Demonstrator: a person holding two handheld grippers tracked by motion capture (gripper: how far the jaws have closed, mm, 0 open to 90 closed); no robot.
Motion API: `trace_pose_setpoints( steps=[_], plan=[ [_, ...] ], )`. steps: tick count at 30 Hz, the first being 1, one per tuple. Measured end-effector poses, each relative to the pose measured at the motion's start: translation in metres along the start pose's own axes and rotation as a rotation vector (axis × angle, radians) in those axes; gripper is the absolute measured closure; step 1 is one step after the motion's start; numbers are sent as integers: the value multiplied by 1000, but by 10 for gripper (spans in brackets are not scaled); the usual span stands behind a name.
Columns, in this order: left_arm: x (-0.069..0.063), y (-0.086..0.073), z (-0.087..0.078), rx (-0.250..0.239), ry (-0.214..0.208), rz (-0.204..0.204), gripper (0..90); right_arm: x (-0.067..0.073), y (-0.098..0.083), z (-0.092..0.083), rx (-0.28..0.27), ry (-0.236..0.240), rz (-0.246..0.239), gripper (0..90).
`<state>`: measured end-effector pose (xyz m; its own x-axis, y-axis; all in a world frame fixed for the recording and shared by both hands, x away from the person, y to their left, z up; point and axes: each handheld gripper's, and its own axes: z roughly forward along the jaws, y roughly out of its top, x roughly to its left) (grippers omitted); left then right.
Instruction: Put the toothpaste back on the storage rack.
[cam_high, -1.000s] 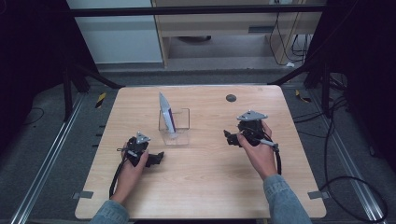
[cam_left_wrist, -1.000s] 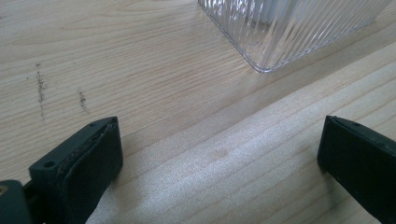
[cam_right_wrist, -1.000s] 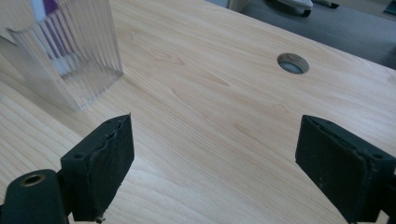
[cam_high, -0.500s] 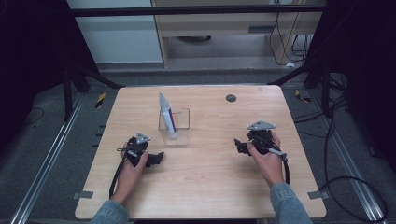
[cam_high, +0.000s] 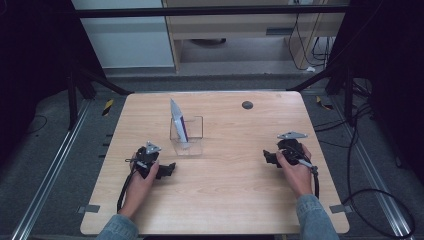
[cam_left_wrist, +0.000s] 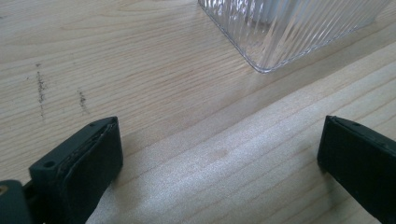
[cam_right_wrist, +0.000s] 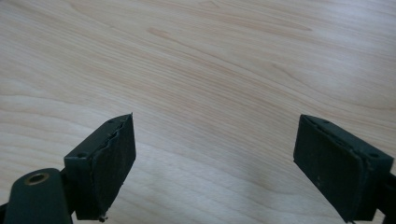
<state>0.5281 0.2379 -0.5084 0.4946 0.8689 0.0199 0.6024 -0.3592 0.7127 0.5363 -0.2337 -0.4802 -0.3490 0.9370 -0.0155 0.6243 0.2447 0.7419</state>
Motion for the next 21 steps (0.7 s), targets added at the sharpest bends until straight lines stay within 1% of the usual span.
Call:
trace_pose_setpoints(
  steps=[4,6,12,13,15,17,20,21],
  plan=[
    [0,0,0,0,0,0,0,-10,-4,7,18,-27,31,128],
    [0,0,0,0,0,0,0,-13,-5,11,16,-31,59,127],
    [0,0,0,0,0,0,0,-16,-9,25,20,-52,108,128],
    [0,0,0,0,0,0,0,-16,-10,28,25,-61,110,121],
    [0,0,0,0,-1,0,0,-16,-11,30,15,-78,101,119],
    [0,0,0,0,0,0,0,-16,-12,31,7,-84,99,107],
    [0,0,0,0,0,0,0,-16,-11,33,9,-77,91,63],
    [0,0,0,0,1,1,0,-17,-11,34,16,-85,95,38]
  ],
)
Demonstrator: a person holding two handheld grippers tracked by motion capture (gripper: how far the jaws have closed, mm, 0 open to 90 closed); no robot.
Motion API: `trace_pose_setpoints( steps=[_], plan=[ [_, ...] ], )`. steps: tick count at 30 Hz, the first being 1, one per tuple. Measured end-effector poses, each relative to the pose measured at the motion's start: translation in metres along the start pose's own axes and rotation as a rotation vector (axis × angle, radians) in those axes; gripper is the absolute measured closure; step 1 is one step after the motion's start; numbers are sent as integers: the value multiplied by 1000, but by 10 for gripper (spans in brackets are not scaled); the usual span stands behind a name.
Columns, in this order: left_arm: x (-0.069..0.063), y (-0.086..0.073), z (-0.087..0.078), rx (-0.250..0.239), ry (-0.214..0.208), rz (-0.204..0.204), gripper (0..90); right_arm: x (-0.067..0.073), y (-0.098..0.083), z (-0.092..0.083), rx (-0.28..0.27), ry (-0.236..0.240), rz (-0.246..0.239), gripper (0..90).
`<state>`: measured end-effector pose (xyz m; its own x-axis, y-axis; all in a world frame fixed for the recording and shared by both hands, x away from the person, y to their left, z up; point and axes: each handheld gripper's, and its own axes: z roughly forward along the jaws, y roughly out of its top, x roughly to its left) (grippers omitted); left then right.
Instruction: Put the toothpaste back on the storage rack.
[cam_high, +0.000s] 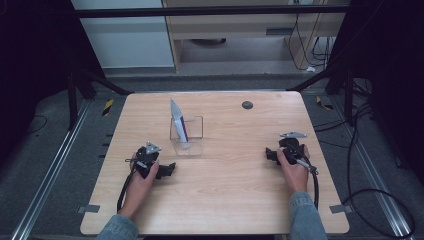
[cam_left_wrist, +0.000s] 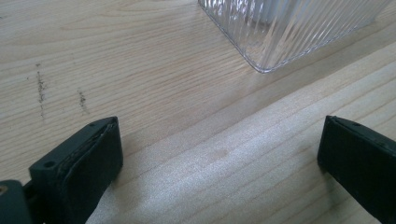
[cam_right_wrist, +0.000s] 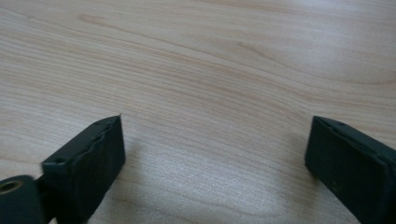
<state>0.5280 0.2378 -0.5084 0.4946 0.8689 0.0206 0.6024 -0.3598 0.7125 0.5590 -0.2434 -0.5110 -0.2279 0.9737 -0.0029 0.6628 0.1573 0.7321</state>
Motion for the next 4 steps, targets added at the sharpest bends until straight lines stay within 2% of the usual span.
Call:
trace_pose_setpoints(
  steps=[1,4],
  plan=[
    [0,0,0,0,0,0,0,1,0,0,8,-14,20,8],
    [0,0,0,0,-1,0,0,2,1,2,15,-60,58,2]
  ],
)
